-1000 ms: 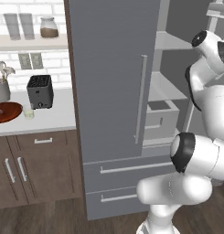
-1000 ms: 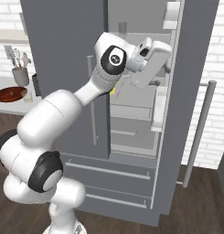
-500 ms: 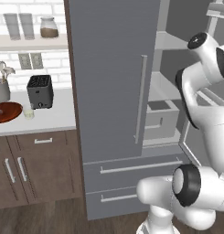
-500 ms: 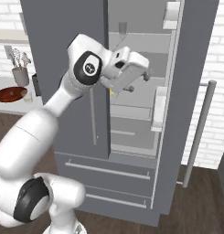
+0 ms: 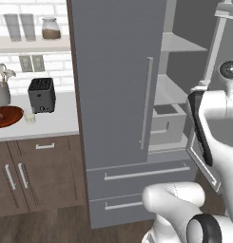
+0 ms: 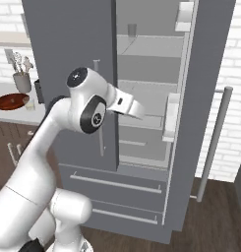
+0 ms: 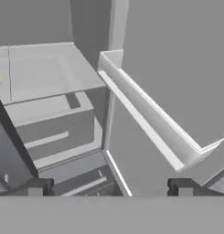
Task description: Grab a lemon wedge from the fridge and one ice cube from the ice bowl, and put them in the glass of lemonade.
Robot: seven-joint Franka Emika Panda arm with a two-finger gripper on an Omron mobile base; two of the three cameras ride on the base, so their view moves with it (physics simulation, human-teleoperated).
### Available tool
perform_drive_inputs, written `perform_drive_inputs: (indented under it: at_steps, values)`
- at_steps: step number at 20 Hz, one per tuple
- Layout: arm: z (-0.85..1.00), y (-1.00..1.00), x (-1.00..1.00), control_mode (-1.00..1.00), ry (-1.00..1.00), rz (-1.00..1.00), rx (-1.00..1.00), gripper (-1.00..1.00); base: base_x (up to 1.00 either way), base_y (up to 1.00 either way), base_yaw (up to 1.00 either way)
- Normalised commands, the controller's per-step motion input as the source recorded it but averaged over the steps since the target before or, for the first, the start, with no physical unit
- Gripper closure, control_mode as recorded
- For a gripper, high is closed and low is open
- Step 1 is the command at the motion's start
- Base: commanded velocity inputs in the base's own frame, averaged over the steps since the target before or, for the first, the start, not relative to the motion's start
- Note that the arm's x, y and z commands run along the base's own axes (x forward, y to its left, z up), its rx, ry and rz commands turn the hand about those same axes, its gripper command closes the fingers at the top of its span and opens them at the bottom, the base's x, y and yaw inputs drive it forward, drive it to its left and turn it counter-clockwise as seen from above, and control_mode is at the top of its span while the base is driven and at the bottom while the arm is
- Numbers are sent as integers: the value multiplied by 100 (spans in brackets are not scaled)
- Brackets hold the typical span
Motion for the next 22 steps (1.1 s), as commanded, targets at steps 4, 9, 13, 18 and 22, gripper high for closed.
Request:
perform_drive_inputs:
  at_steps: [4,9,13,18,22]
  values:
    - [82,61,-8,-100,-35,0,3,-100,0,0,0]
    - [13,12,-43,-100,-18,3,9,-100,0,0,0]
    - [23,21,-45,-100,-8,19,4,-100,0,0,0]
    - [6,71,-2,-100,1,31,0,-100,0,0,0]
    - [0,90,1,-100,2,25,-2,-100,0,0,0]
